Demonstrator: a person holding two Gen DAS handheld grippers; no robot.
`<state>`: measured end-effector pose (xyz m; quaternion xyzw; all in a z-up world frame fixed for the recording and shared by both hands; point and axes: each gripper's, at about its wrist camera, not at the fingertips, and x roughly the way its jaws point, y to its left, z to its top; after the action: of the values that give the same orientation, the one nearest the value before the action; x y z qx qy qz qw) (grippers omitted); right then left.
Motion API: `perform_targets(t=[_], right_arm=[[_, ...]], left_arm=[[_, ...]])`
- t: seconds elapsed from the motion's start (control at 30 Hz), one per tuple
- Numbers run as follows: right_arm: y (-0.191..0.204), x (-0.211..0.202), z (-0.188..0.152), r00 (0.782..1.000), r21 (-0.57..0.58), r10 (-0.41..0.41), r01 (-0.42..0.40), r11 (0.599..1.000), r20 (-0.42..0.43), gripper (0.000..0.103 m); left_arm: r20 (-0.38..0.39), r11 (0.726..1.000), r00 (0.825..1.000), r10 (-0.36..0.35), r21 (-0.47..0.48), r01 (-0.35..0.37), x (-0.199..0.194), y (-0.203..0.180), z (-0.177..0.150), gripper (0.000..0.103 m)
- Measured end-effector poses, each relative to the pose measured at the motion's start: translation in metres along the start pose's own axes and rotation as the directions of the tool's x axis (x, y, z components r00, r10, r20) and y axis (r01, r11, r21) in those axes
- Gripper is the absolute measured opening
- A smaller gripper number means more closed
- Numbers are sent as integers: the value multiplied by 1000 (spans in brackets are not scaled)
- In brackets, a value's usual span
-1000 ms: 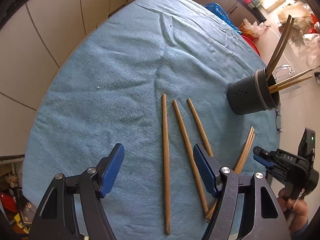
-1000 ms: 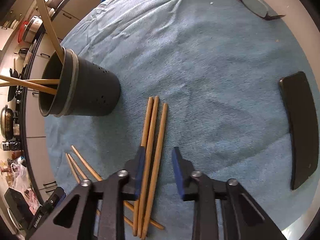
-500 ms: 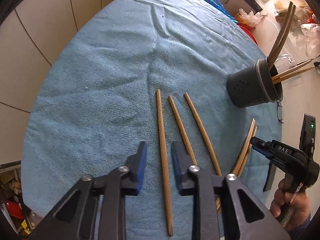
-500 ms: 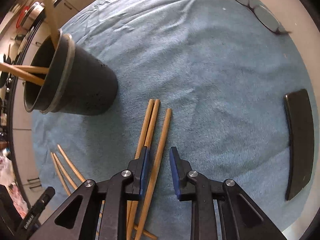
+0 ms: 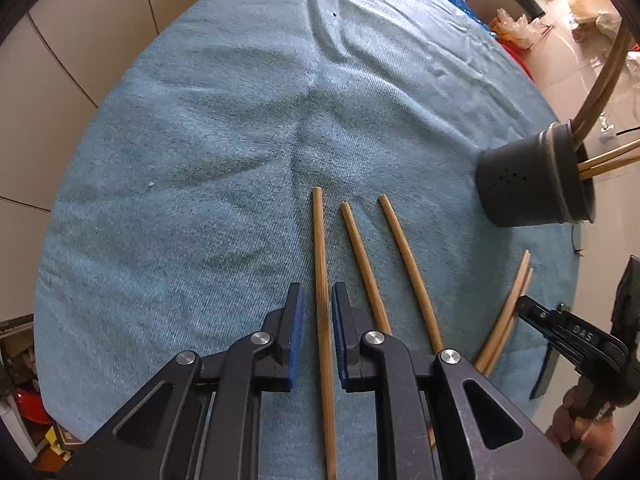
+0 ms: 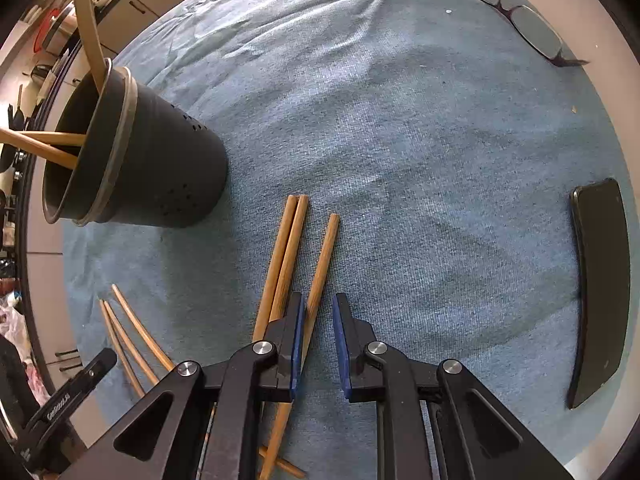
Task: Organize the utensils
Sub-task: 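Lower the right tool onto a loose chopstick and close its fingers, then lift the chopstick upright with the right tool toward the black holder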
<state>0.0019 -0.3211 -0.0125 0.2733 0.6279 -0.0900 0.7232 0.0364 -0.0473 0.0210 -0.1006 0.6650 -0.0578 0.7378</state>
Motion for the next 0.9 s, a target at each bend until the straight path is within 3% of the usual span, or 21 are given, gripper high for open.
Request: perform_targets(t=[0.1, 0.17, 0.27, 0.5, 0.73, 0.9], right_arm=[[3, 1, 2, 1000, -33, -17, 17, 999, 2, 15], [13, 3, 4, 1000, -63, -30, 30, 998, 6, 10], [21, 5, 6, 999, -82, -32, 33, 996, 13, 9], [-4, -13, -4, 996, -33, 70, -69, 997, 59, 6], [-20, -61, -23, 951, -71, 227, -217, 974, 212, 6], [-14, -100, -45, 909, -145, 262, -226, 963, 323, 6]], left_arm=[[4, 999, 999, 37, 25, -37, 4, -7, 3, 13], [17, 997, 998, 59, 41, -60, 6, -13, 3, 13], [41, 994, 995, 95, 47, -97, 7, -17, 1, 6], [109, 1000, 994, 5, 28, -8, -13, 1, -12, 6], [290, 995, 955, -61, 95, 35, -70, -7, -33, 6], [383, 987, 919, -98, 159, 39, -106, -20, -46, 6]])
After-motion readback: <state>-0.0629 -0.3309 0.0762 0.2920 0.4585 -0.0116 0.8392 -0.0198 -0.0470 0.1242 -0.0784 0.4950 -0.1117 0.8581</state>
